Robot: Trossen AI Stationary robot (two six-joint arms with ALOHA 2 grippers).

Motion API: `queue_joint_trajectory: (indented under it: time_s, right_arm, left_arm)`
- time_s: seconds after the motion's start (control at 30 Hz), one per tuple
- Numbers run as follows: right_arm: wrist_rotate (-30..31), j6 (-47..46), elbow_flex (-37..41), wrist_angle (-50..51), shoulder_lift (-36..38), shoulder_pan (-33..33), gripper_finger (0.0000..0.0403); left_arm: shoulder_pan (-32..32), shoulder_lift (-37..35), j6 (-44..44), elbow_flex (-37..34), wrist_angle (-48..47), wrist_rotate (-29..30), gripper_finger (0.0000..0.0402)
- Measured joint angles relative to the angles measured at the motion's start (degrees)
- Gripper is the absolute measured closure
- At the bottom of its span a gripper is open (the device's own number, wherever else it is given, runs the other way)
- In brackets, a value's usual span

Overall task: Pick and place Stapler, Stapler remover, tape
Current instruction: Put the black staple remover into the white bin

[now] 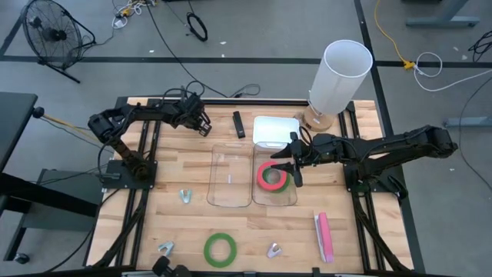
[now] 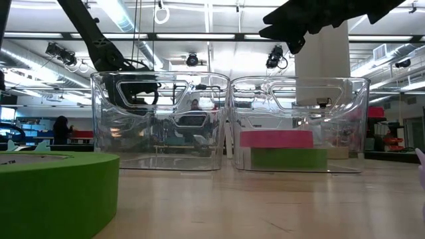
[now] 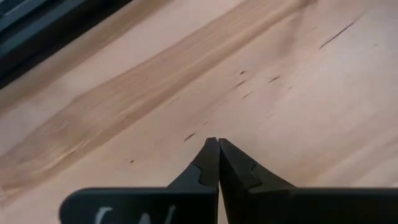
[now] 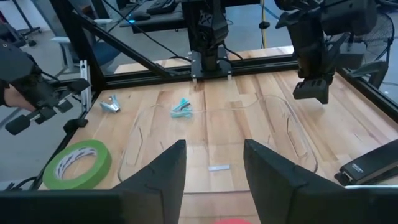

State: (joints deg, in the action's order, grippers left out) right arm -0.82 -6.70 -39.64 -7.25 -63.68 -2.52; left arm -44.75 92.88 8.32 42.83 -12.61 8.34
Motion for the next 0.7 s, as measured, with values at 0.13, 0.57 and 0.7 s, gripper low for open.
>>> queue_joint_trajectory:
  time_s: [0.13,0.57,0.7]
  right_arm:
    - [0.0,0.0,0.0,0.0,0.0,0.0,0.024]
    - [23.3,-1.9,0.0,5.0,0.0,0.8,0.024]
    - [24.3,-5.2,0.0,6.6,0.0,3.3,0.024]
  left_arm:
    - [0.0,0.0,0.0,0.0,0.0,-1.5,0.04]
    - [0.0,0.0,0.0,0.0,1.8,-2.0,0.0379]
    - [0.0,-1.1,0.0,-0.1,3.7,-4.0,0.0384]
